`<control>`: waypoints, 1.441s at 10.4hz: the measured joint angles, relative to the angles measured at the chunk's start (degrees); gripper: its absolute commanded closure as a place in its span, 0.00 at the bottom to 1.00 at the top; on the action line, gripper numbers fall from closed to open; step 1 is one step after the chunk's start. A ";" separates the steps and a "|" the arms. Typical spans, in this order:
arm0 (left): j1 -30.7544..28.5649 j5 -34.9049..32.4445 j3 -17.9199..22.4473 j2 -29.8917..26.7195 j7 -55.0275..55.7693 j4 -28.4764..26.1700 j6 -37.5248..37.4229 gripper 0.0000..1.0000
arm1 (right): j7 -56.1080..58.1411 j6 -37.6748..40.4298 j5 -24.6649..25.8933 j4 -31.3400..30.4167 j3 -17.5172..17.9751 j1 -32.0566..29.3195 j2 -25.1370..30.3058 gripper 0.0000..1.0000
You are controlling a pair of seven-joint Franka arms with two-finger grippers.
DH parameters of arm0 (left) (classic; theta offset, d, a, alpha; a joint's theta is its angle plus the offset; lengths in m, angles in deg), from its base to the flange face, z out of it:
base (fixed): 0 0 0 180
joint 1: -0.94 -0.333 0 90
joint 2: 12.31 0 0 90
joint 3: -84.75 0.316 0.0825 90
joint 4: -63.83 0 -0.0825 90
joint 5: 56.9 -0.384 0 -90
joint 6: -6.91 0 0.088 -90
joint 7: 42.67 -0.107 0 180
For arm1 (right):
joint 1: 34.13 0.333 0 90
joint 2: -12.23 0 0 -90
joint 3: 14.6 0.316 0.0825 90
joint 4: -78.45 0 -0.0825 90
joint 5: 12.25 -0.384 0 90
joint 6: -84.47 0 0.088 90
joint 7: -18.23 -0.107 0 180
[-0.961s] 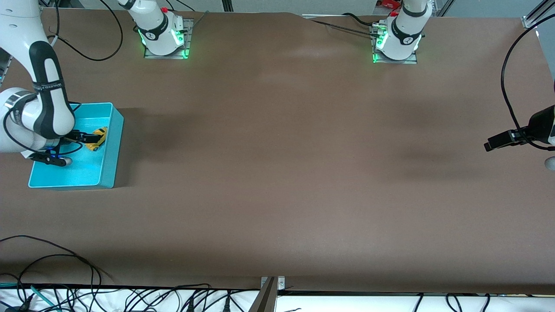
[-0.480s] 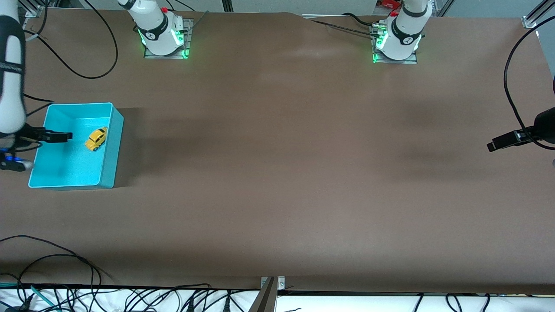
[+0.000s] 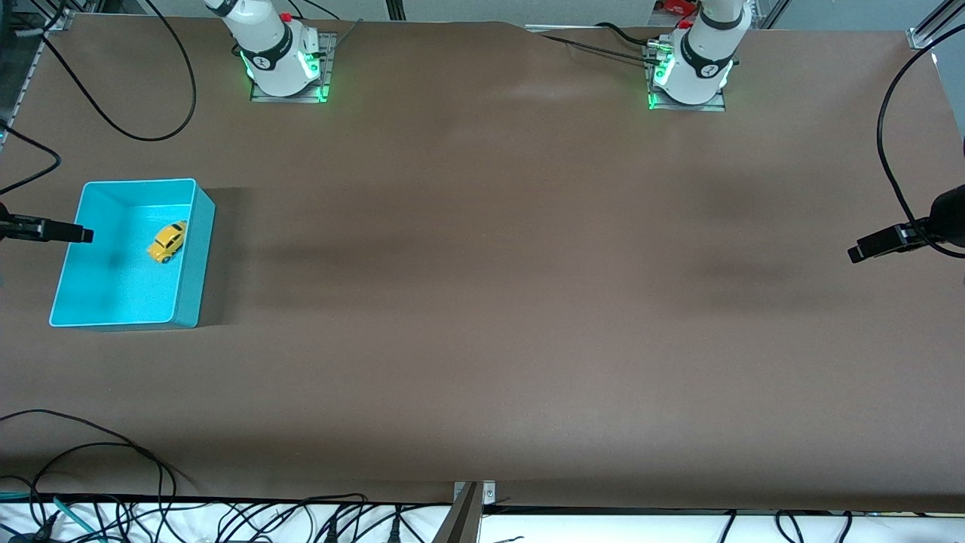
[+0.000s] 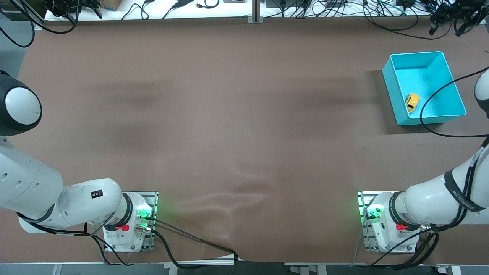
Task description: Wind up and store yellow beetle car
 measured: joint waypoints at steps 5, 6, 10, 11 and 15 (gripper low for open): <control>-0.01 0.00 -0.20 -2.46 0.00 0.38 -0.31 0.01 | -5.38 -9.65 0.12 -16.75 5.88 0.04 17.05 0.00; 0.00 0.00 -0.25 -2.55 0.00 0.37 -0.43 0.01 | -5.38 -9.96 1.53 -19.36 6.39 0.03 19.68 0.00; -0.03 0.00 -0.27 -2.55 0.00 0.32 -0.46 0.00 | -5.49 -10.63 6.05 -21.68 9.75 0.05 20.82 0.00; -0.03 0.00 -0.27 -2.56 0.00 0.32 -0.46 0.00 | -5.49 -9.65 5.83 -21.34 9.74 0.02 20.76 0.00; 0.04 0.00 -0.24 -2.84 0.00 0.37 -0.46 0.00 | -5.49 -6.89 5.53 -18.83 9.74 0.00 20.09 0.00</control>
